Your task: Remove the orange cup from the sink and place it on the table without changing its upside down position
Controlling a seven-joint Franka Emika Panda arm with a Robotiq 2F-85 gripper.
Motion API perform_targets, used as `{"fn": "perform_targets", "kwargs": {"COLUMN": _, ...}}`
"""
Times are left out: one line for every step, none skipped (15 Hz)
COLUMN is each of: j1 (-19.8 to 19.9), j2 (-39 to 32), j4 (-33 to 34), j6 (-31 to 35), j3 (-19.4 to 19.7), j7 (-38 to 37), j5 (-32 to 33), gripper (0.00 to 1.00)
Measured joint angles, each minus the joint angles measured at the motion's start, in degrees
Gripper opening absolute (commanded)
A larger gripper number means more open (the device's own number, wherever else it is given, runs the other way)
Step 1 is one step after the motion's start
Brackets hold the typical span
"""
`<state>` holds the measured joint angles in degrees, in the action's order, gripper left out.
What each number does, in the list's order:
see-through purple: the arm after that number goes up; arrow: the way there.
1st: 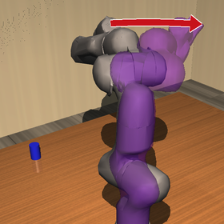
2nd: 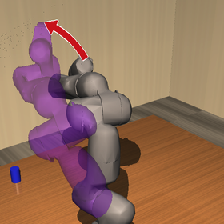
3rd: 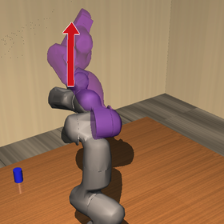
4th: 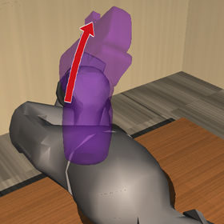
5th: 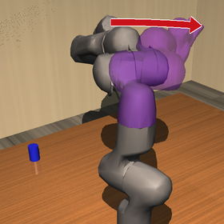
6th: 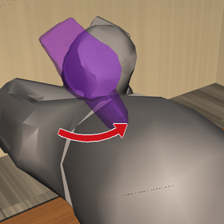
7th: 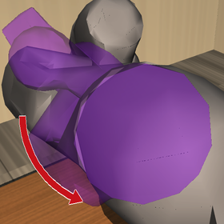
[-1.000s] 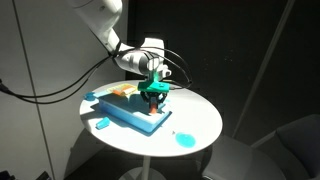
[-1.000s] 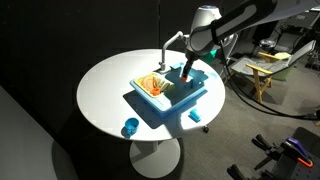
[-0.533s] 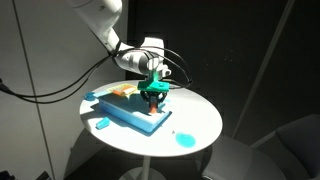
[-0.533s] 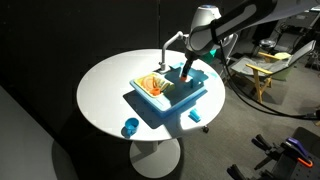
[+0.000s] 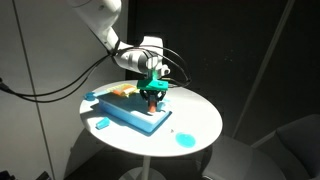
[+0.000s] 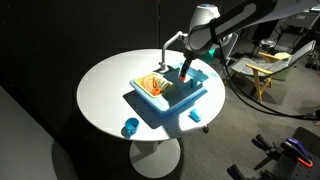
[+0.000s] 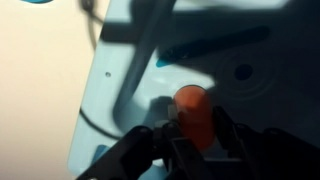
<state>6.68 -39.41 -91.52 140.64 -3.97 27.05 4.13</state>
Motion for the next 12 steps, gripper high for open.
{"fn": "perform_targets", "kwargs": {"j1": 0.0, "j2": 0.0, "j4": 0.0, "j6": 0.0, "j3": -0.1, "j7": 0.0, "j5": 0.0, "gripper": 0.14}}
{"fn": "perform_targets", "kwargs": {"j1": 0.0, "j2": 0.1, "j4": 0.0, "j6": 0.0, "j3": -0.2, "j7": 0.0, "j5": 0.0, "gripper": 0.14}}
{"fn": "perform_targets", "kwargs": {"j1": -0.1, "j2": 0.2, "j4": 0.0, "j6": 0.0, "j3": -0.3, "j7": 0.0, "j5": 0.0, "gripper": 0.14}}
{"fn": "perform_targets", "kwargs": {"j1": -0.2, "j2": 0.3, "j4": 0.0, "j6": 0.0, "j3": -0.3, "j7": 0.0, "j5": 0.0, "gripper": 0.14}}
{"fn": "perform_targets", "kwargs": {"j1": -0.3, "j2": 0.4, "j4": 0.0, "j6": 0.0, "j3": -0.4, "j7": 0.0, "j5": 0.0, "gripper": 0.14}}
{"fn": "perform_targets", "kwargs": {"j1": -0.4, "j2": 0.5, "j4": 0.0, "j6": 0.0, "j3": -0.4, "j7": 0.0, "j5": 0.0, "gripper": 0.14}}
{"fn": "perform_targets", "kwargs": {"j1": -0.5, "j2": 0.6, "j4": 0.0, "j6": 0.0, "j3": -0.4, "j7": 0.0, "j5": 0.0, "gripper": 0.14}}
{"fn": "perform_targets", "kwargs": {"j1": -0.7, "j2": 0.7, "j4": 0.0, "j6": 0.0, "j3": -0.4, "j7": 0.0, "j5": 0.0, "gripper": 0.14}}
{"fn": "perform_targets", "kwargs": {"j1": -0.8, "j2": 0.8, "j4": 0.0, "j6": 0.0, "j3": -0.4, "j7": 0.0, "j5": 0.0, "gripper": 0.14}}
{"fn": "perform_targets", "kwargs": {"j1": -0.9, "j2": 0.9, "j4": 0.0, "j6": 0.0, "j3": -0.4, "j7": 0.0, "j5": 0.0, "gripper": 0.14}}
{"fn": "perform_targets", "kwargs": {"j1": -1.0, "j2": 1.0, "j4": 0.0, "j6": 0.0, "j3": -0.4, "j7": 0.0, "j5": 0.0, "gripper": 0.14}}
{"fn": "perform_targets", "kwargs": {"j1": -1.1, "j2": 1.1, "j4": -0.1, "j6": 0.0, "j3": -0.4, "j7": 0.0, "j5": 0.0, "gripper": 0.14}}
